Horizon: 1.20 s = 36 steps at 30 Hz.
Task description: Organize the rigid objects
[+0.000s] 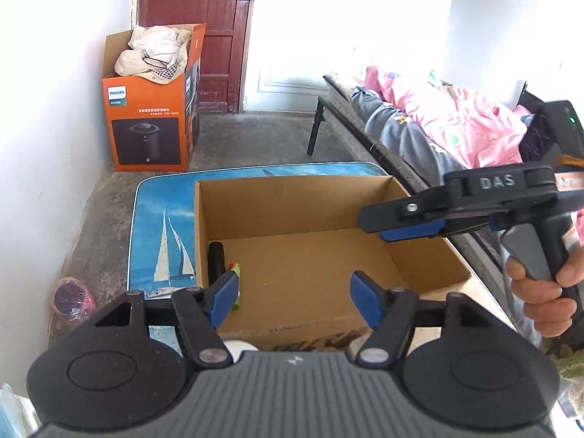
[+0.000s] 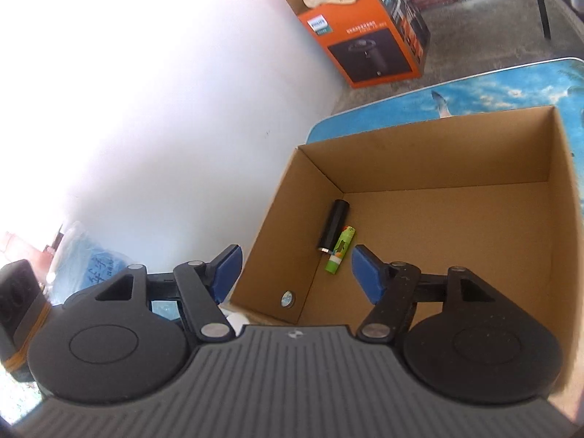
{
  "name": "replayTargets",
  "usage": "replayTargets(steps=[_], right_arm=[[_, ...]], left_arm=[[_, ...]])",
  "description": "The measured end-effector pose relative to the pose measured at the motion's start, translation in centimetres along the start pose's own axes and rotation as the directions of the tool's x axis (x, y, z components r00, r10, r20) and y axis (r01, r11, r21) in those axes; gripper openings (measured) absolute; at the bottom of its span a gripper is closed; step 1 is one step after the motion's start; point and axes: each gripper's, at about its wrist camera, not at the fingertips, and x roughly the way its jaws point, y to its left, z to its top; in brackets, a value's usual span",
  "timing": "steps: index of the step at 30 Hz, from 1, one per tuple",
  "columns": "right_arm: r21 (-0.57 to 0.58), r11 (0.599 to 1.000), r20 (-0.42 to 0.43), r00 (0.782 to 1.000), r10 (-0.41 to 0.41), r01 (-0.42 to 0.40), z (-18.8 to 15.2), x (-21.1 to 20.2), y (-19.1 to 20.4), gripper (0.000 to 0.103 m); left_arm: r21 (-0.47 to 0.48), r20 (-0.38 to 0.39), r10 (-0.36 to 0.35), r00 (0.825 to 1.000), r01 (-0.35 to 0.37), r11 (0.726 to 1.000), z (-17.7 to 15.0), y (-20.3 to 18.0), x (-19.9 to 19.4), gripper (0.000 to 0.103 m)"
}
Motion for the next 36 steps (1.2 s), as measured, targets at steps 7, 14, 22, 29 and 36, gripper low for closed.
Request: replayTargets(steps=[7,14,22,29,36], right_arm=[[0.206,0.978,0.031,0.999,-0.017,0.01,-12.9,-2.9,-4.1,0.053],[0.273,0.96,-0.044,0.998,-0.055,0.065,-17.7,0.0,-5.2,0.035],[0.139,0.975,-0.136,0.979,-0.153,0.172,-17.8,2.4,-3.1,0.029],[0.044,0.971,-0.226,0.949,-0.22,0.236,-17.0,4.2,-2.1,0.029],[0.03,0.968,-0.276,0.933,-0.231,0.249,-15.7,5.6,-2.0,0.029]], left_arm=[[-0.04,-0.045,-0.107,0.993,0.106,0.994,-7.2,-2.1,0.7,0.068],[-0.045,-0.197,-0.202,0.959,0.197,0.979,-11.8,-4.7,4.7,0.039],[-0.072,-0.265,-0.205,0.942,0.192,0.979,-13.3,-4.6,7.3,0.036],[-0.083,-0.255,-0.215,0.943,0.2,0.976,-13.2,-4.1,7.8,0.036],[-0.101,-0.251,-0.225,0.942,0.205,0.974,-13.0,-3.4,8.4,0.038]])
